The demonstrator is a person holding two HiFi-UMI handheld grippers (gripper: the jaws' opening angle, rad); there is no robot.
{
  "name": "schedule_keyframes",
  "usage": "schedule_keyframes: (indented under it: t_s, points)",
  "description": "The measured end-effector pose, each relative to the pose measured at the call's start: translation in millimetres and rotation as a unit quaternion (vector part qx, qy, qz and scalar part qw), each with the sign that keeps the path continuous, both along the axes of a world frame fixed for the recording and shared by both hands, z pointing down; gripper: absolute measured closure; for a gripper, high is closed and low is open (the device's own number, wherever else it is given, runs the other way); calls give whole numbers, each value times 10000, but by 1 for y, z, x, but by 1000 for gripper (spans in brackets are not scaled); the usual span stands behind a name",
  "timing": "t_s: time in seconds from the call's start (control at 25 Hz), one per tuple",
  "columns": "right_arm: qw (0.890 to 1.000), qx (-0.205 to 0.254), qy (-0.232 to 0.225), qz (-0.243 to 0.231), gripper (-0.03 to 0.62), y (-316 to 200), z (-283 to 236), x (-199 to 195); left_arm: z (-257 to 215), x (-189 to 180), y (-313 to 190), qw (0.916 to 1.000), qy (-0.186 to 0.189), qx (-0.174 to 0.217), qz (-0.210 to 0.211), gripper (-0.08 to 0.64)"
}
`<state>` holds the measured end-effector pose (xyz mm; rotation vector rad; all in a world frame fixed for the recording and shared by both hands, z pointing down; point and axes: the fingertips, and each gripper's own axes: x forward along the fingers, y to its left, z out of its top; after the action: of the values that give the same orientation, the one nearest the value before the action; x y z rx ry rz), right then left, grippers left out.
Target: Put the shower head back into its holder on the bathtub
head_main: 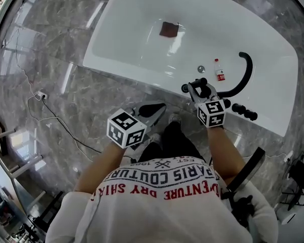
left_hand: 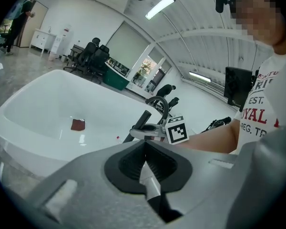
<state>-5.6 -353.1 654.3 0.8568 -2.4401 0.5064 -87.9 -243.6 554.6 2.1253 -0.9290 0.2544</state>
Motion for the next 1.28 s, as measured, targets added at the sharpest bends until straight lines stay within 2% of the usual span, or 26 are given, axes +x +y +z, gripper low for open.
schedule_keyframes:
  t_s: [0.32,0.48,0.6,0.72,0.8,0.96,1.08,1.12,1.16,1.28]
  points:
    - [9972,155,502,-528,457,22,26,-22,5,-22,0,9999,58,30,-129,558]
    - [9968,171,568,-539,457,17,28,-20,5,-17,-4,9999,30,28,-102,558]
    - [9977,22,513,-446,456,17,29,-19,4,-17,-3,9999,74,16,-112,558]
    - [9992,-219,262,-182,442,15,20,-14,-7,-15,-1,9998,137,130,-85,558]
    - [9996,-219,193,-52,417,13,10,-10,-16,-14,-1,9996,118,252,-27,558]
    - [9991,-124,-137,384,423,23,-29,2,-36,-14,12,9987,89,481,174,558]
    - [9969,-91,-454,642,497,52,-75,18,-64,-5,31,9957,152,771,485,558]
    - [9960,-123,-626,620,558,65,-92,19,-73,-1,35,9943,169,875,590,558]
    - [9949,-179,-836,538,589,80,-110,19,-82,4,39,9927,191,974,690,558]
    - [9903,-453,-1314,-36,589,141,-156,10,-105,22,56,9877,283,1190,972,558]
